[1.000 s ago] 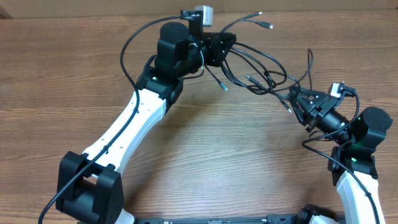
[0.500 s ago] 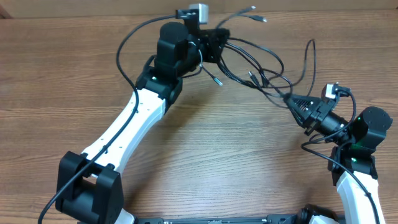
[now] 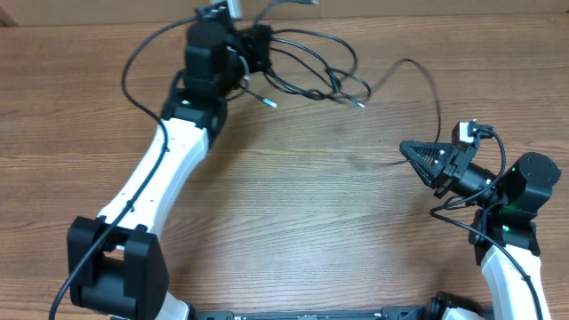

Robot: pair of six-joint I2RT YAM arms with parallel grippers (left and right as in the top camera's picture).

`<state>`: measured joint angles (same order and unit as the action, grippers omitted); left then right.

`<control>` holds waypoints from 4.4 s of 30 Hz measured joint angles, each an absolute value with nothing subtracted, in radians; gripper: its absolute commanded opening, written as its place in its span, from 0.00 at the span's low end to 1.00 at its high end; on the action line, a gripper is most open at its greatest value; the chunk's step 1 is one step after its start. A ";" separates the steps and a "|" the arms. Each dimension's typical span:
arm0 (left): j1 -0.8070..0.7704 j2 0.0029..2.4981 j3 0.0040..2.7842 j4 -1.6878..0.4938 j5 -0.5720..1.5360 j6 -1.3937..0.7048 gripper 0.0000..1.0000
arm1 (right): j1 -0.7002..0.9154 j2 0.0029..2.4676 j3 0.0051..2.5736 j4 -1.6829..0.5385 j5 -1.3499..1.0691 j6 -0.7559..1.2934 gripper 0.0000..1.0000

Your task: Untangle cables

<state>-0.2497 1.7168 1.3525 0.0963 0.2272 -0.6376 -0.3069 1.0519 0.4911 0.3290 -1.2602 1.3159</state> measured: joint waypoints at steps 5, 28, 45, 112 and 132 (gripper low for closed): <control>-0.211 1.717 1.353 0.093 0.255 -0.656 0.04 | -0.307 1.052 0.491 0.329 -1.260 1.316 0.93; -0.406 1.717 1.353 0.136 0.321 -0.382 0.04 | -0.307 1.052 0.491 0.343 -1.304 1.272 1.00; -0.285 1.717 1.353 0.073 0.226 -0.435 0.04 | -0.307 1.052 0.495 -0.260 -0.933 1.194 1.00; -0.558 1.716 1.353 0.083 0.260 -0.344 0.04 | -0.040 1.052 0.496 0.652 -1.100 1.211 1.00; -0.528 1.716 1.351 0.263 0.479 -0.698 0.04 | 0.033 1.052 0.496 0.520 -1.080 1.116 1.00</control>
<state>-0.5282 1.7164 1.3506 0.2626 0.4793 -0.6979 0.0326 1.0519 0.4957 0.5201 -1.0801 1.1160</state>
